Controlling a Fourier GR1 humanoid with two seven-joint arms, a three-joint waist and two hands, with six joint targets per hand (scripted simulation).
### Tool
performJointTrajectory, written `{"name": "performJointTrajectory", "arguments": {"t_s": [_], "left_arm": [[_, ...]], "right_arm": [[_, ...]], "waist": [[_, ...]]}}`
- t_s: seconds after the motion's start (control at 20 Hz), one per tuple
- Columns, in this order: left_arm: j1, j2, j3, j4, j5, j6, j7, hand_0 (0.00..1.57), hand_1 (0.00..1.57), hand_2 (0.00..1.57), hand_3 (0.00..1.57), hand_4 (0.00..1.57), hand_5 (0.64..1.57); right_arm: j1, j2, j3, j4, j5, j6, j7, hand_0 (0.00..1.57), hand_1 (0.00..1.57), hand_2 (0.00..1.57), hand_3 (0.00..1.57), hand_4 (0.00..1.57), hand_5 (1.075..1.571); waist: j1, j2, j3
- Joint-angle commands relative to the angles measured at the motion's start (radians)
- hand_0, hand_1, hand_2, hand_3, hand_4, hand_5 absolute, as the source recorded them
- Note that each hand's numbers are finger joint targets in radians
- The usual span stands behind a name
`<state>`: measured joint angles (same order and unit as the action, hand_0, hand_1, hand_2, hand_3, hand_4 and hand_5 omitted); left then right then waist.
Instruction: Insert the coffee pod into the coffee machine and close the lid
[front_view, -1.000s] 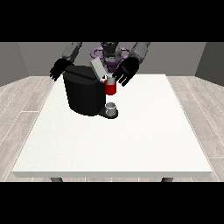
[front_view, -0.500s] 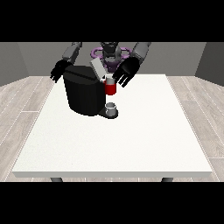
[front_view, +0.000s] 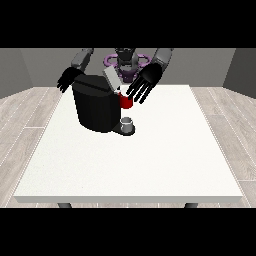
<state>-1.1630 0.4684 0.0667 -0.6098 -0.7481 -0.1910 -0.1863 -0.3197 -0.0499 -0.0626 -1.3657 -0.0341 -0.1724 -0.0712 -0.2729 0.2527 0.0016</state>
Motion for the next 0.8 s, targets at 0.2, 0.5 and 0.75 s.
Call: {"name": "performJointTrajectory", "arguments": {"t_s": [0.2, 0.5, 0.75], "left_arm": [[0.04, -0.012, -0.003, 0.005, -0.007, -0.045, 0.012, 0.0, 0.0, 0.0, 0.0, 0.0, 1.571], [0.128, -0.052, 0.022, -0.013, 0.023, -0.025, -0.011, 0.0, 0.0, 0.0, 0.0, 0.0, 1.571], [0.184, -0.121, 0.154, -0.01, 0.176, -0.03, 0.001, 0.0, 0.0, 0.0, 0.0, 0.0, 1.571]], "right_arm": [[0.091, 0.02, 0.013, -0.003, -0.015, 0.02, -0.029, 0.0, 0.0, 0.0, 0.0, 0.43, 1.571], [0.127, -0.011, -0.001, -0.031, -0.021, 0.027, 0.016, 0.0, 0.0, 0.0, 0.0, 0.43, 1.571], [0.186, 0.018, -0.001, -0.037, -0.043, 0.03, -0.008, 0.0, 0.0, 0.0, 0.0, 0.45, 1.571]], "waist": [[0.009, -0.083, -0.0012], [0.05, -0.162, -0.0017], [0.107, -0.26, -0.0024]]}}
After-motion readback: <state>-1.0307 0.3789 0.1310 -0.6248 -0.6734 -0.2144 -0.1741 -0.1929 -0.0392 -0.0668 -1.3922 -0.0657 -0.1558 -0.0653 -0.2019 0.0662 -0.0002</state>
